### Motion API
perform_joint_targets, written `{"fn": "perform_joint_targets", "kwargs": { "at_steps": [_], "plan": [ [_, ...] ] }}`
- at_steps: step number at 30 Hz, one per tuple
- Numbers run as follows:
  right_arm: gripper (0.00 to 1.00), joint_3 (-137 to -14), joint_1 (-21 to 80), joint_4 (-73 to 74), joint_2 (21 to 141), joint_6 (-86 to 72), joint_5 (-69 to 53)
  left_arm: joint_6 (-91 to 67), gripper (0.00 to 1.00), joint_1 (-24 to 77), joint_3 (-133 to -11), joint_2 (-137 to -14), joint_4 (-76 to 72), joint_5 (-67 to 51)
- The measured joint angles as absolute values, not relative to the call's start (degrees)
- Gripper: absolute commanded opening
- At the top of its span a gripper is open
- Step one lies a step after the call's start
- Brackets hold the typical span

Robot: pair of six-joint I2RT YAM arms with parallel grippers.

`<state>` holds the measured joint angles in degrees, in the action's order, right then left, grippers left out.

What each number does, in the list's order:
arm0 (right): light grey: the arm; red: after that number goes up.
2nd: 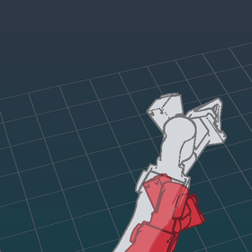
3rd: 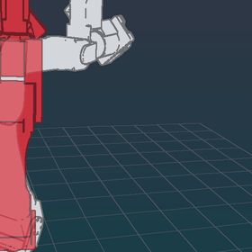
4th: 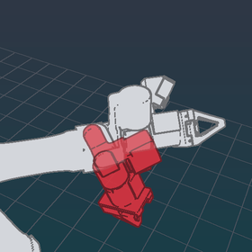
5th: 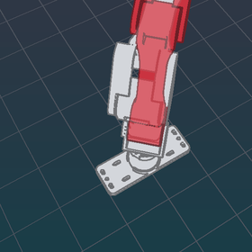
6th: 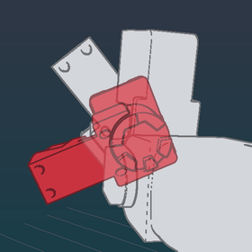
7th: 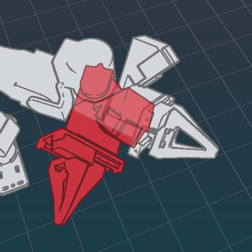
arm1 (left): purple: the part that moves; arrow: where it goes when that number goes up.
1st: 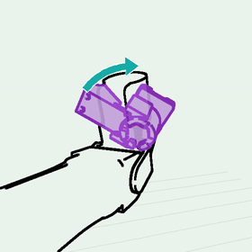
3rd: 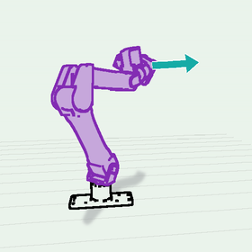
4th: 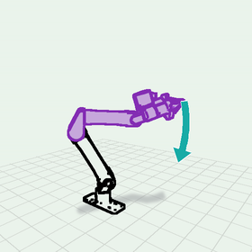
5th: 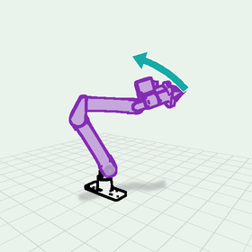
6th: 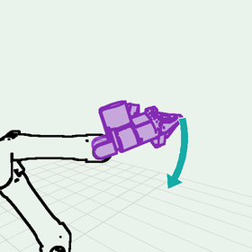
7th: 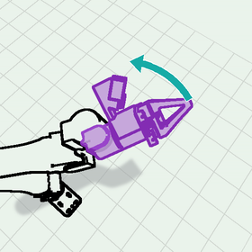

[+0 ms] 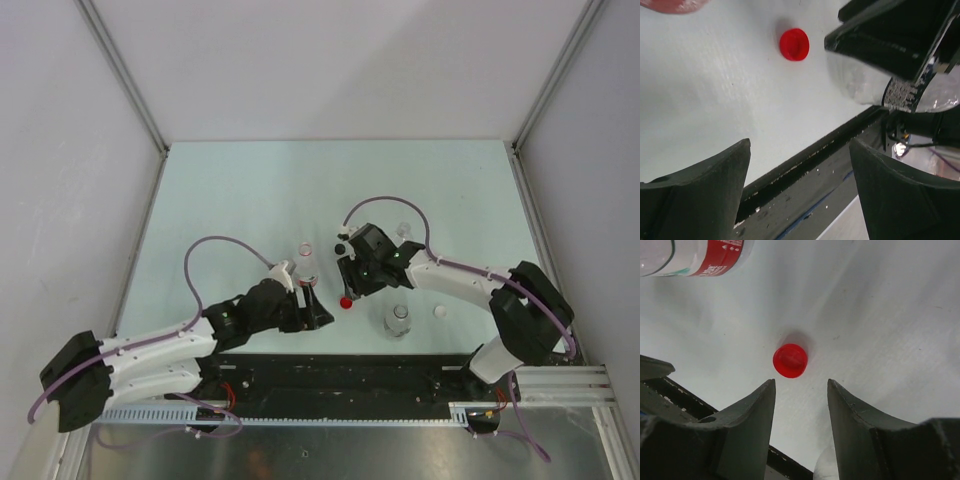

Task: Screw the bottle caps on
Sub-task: Pick up the bottle cap from the center of the board.

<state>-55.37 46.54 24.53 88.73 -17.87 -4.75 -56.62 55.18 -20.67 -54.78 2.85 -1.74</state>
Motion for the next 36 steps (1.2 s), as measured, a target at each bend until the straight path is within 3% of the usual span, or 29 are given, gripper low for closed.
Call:
{"fn": "perform_joint_targets", "kwargs": {
  "at_steps": [14,32,36],
  "plan": [
    [0.42,-55.29,47.86,19.94,96.64,-18.09,-4.58,-57.63,0.95,55.27,-18.55,-45.21,5.93,7.27],
    [0.03,-55.35,48.8,17.87,97.65,-17.65,-2.63,-54.41,0.97,54.7,-18.44,-34.79,15.27,14.39],
    [0.0,-55.4,48.95,17.93,97.45,-17.26,-2.5,-52.99,0.98,54.57,-18.63,-31.92,18.28,16.49]
  ]
}}
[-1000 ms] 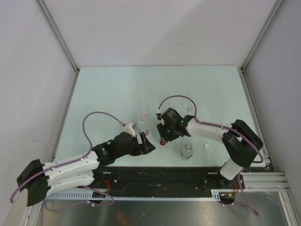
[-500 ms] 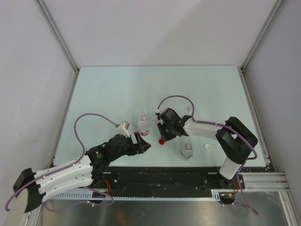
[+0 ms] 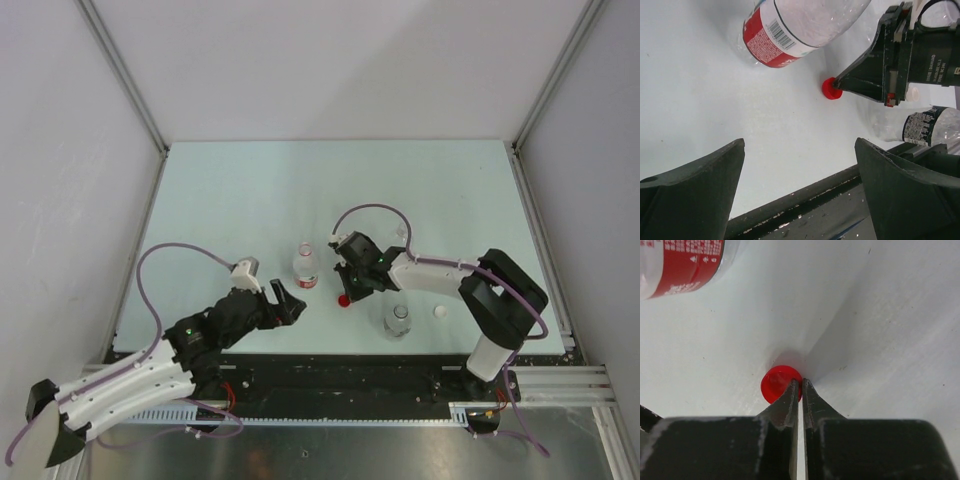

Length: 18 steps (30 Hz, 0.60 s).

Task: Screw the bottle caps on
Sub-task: Pick up the bottle cap from the center of the board.

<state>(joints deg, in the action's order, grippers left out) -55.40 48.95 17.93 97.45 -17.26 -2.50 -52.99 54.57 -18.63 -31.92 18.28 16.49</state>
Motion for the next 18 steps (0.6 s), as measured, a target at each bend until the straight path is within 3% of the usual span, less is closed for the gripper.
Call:
{"fn": "perform_joint_targets", "kwargs": {
  "at_steps": [6,14,18],
  "plan": [
    [0.0,-54.46,49.17,20.56,91.35,-16.91,-3.29,-49.19,0.99,54.46,-22.24,-27.57,21.89,19.07],
    [0.0,-54.41,48.84,18.79,65.63,-14.81,-5.56,-43.4,1.0,54.43,-38.37,-29.32,20.29,21.96],
    [0.0,-54.22,45.21,14.15,53.78,-12.64,-10.11,-40.77,0.99,53.04,-45.69,-36.67,14.48,15.33]
  ]
}}
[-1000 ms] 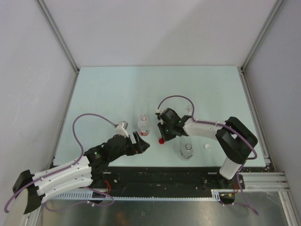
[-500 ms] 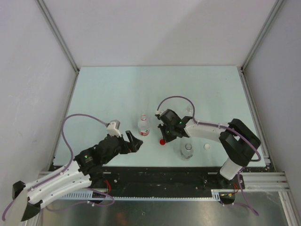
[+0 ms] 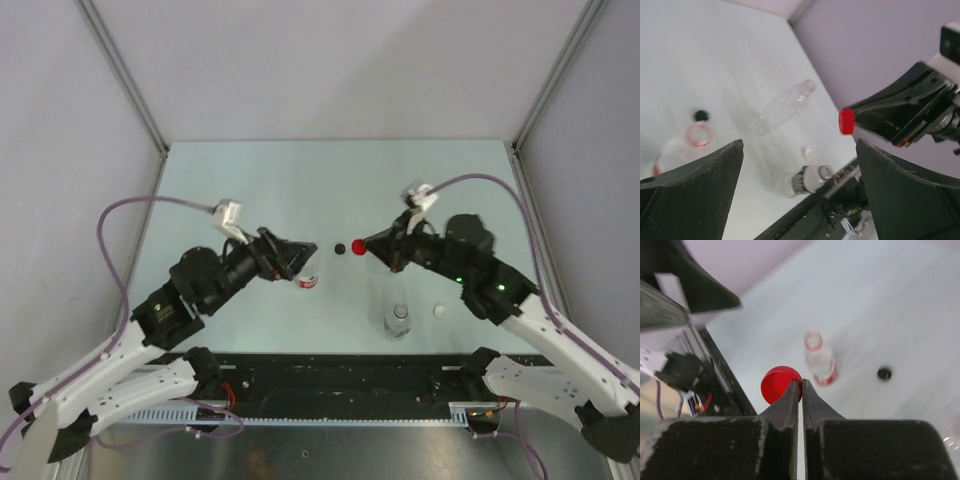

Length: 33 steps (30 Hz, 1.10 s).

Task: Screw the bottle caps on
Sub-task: Pick up the bottle cap from the center of the board.

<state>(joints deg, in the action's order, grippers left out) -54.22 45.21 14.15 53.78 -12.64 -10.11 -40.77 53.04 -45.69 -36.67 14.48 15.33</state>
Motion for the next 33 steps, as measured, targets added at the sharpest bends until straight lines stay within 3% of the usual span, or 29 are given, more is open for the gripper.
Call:
{"fn": "perform_joint_targets", "kwargs": {
  "at_steps": [6,14,20,26,33],
  "plan": [
    [0.0,-52.93,39.24,3.36,44.66,-11.81,-22.41,-40.36,0.99,45.78,-50.09,-45.87,3.66,-7.18],
    [0.0,-52.14,38.87,-8.69,44.73,-13.3,-37.17,-46.63,0.98,43.0,-46.52,-48.29,-18.72,-33.5],
    [0.0,-51.86,39.57,-15.7,48.4,-15.86,-42.78,-49.65,0.91,42.98,-44.95,-49.39,-27.18,-40.29],
    [0.0,-51.7,40.71,-20.32,51.68,-17.5,-44.64,-52.1,0.77,43.0,-44.71,-52.45,-29.89,-43.22],
    [0.0,-51.64,40.71,-21.56,52.12,-17.78,-45.19,-53.17,0.72,43.0,-43.44,-52.82,-31.24,-44.16]
  ]
}}
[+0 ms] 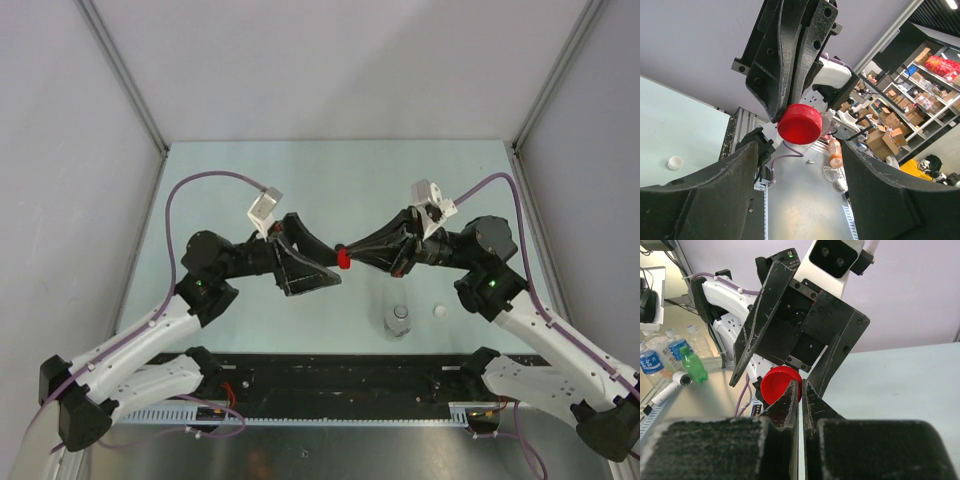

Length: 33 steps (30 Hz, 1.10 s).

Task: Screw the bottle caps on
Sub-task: Pick up the bottle cap from the center of the board.

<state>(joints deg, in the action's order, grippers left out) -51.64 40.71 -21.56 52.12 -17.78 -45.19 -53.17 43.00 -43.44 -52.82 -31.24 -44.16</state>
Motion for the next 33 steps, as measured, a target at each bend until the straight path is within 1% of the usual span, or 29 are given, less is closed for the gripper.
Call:
{"fn": "perform_joint_targets", "kwargs": {
  "at_steps": [3,13,23,28,31,33],
  "plan": [
    [0.0,-51.64,40.71,-21.5,52.25,-17.78,-45.63,-53.32,0.71,43.0,-43.16,-52.45,-31.66,-44.18],
    [0.0,-51.64,41.45,-21.5,53.71,-17.76,-46.87,-54.33,0.6,43.0,-43.16,-51.94,-32.47,-44.18],
    [0.0,-51.64,41.93,-22.17,54.28,-17.89,-47.03,-55.07,0.55,43.0,-42.83,-51.66,-32.53,-44.25],
    [0.0,-51.64,42.24,-22.79,54.43,-18.0,-47.09,-55.05,0.48,43.0,-42.74,-51.53,-32.53,-44.21],
    [0.0,-51.64,42.33,-23.11,54.61,-18.0,-47.51,-55.05,0.41,43.0,-42.44,-51.37,-32.51,-44.05],
    [0.02,-51.64,42.44,-23.11,54.68,-17.93,-47.7,-55.07,0.39,42.98,-42.15,-51.31,-32.51,-43.86]
  ]
}}
